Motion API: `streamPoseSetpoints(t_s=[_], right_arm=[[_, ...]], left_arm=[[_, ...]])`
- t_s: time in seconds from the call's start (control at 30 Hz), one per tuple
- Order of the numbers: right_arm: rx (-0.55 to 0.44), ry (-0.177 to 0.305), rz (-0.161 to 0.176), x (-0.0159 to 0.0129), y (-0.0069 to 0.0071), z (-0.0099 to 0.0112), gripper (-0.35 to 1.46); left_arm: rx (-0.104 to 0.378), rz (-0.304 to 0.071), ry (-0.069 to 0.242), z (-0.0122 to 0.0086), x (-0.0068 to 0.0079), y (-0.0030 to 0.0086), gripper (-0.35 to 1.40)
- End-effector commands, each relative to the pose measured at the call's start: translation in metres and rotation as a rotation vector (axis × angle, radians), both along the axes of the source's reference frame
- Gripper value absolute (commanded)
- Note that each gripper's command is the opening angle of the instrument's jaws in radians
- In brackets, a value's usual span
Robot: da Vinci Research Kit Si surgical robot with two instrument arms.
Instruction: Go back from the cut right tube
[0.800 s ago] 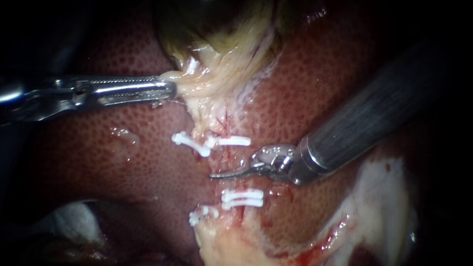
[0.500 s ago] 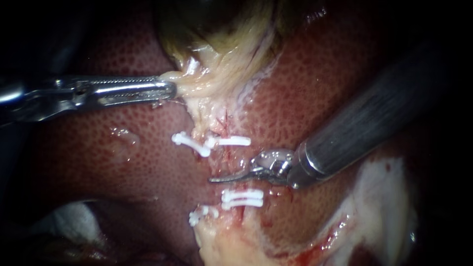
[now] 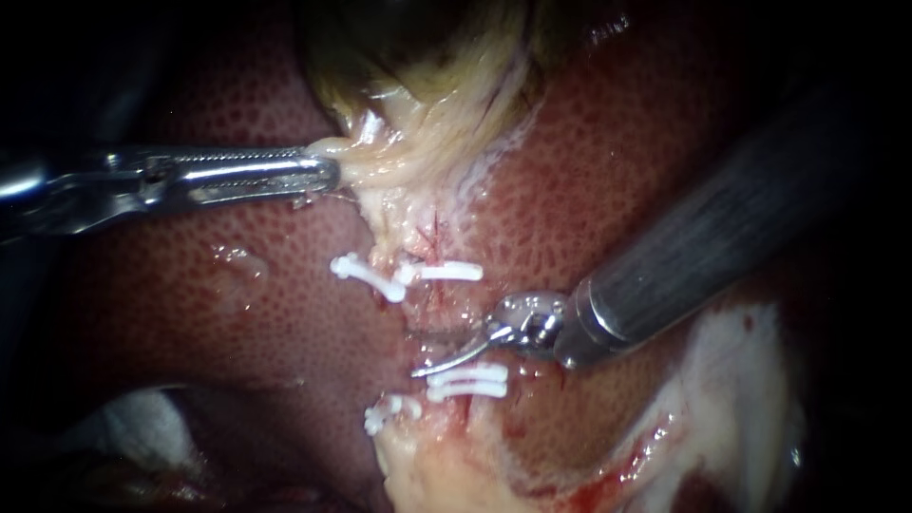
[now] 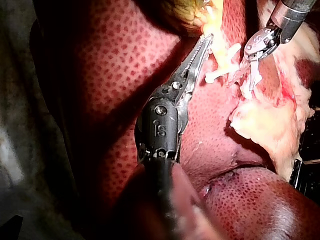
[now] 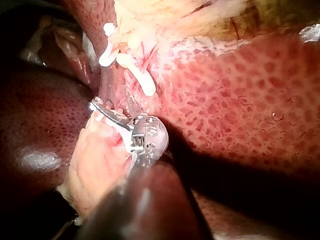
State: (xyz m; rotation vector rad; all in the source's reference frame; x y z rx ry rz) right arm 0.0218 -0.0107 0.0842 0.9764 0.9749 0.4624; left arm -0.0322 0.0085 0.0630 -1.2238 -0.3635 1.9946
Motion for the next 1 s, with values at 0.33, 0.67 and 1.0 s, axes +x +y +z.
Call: streamPoseSetpoints(t_s=[0.33,0.67,1.0], right_arm=[[-0.218,0.021,0.046,-0.0047,-0.0001,-0.0036,1.43],[-0.450,-0.005,0.078,-0.0117,0.0053,-0.0099,1.43],[-0.587,-0.052,0.087,-0.0134,0.0071,-0.0148,1.43]], left_arm=[[-0.001,0.001,0.000,0.0002,0.0004,0.0001,-0.35],[-0.001,0.001,0.000,0.0004,0.0004,0.0002,-0.35],[-0.003,0.000,0.001,0.0007,0.0002,0.0001,-0.35]])
